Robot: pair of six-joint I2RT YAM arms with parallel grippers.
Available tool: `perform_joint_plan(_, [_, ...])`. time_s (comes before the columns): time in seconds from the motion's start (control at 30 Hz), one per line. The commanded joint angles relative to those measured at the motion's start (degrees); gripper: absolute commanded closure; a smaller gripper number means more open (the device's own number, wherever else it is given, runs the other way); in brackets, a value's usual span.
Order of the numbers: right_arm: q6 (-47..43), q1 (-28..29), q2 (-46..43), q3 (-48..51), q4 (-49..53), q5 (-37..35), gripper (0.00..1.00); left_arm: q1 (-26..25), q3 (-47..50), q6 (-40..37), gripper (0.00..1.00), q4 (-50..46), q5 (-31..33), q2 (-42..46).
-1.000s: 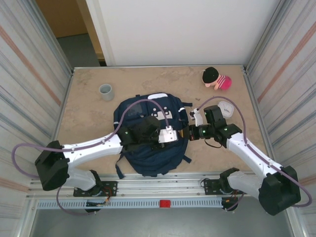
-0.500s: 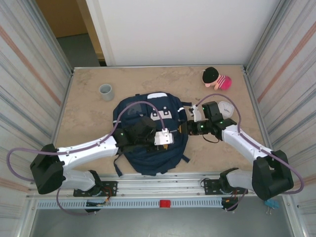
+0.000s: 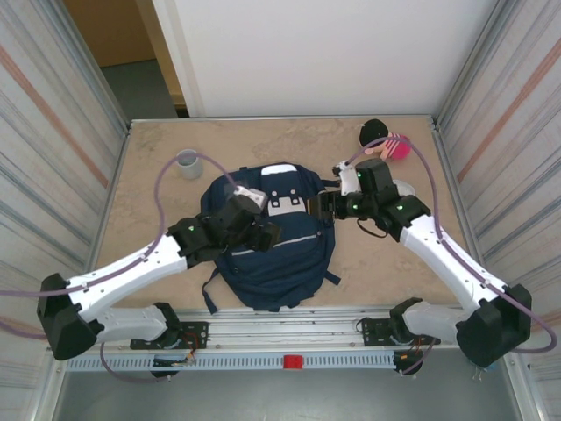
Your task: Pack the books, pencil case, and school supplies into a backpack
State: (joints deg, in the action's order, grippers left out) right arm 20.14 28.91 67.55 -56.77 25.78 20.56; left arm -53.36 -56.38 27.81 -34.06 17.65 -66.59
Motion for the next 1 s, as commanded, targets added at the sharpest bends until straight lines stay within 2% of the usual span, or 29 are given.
perform_joint_plan(0.0, [0.16,2.76,4.19,2.0,0.9,-2.71,0.27,1.24,5.71,17.99,0.09,-8.6,5.22,2.23])
perform_joint_plan(0.13, [3.98,5.84,10.12,8.96,-6.96,-4.84,0.31,4.38,14.32,21.14,0.12,-1.42,2.24,2.25])
perform_joint_plan(0.3, [11.06,5.36,15.74,18.17,-17.82,-8.79,0.34,10.5,20.42,16.47,0.17,13.1,-0.92,-5.67])
perform_joint_plan(0.47, [13.81,2.3,18.05,18.59,-24.55,-10.07,0.34,15.24,14.4,6.47,0.17,22.62,-3.42,-19.03])
perform_joint_plan(0.63, [11.69,0.08,18.89,12.31,-25.09,-9.88,0.33,20.07,4.51,-2.34,0.16,26.43,-4.52,-28.34])
perform_joint_plan(0.77, [8.0,-1.17,14.82,7.31,-19.71,-10.97,0.27,20.94,-1.74,-8.2,0.03,23.88,-0.08,-23.87])
perform_joint_plan(0.83, [5.83,-2.74,10.72,6.45,-16.74,-12.89,0.01,20.95,-1.47,-10.23,0.01,23.11,3.87,-18.16])
perform_joint_plan(0.97, [0.59,-10.39,1.37,6.73,-12.54,-15.92,0.01,21.07,6.28,-17.13,0.01,26.89,12.87,-1.29])
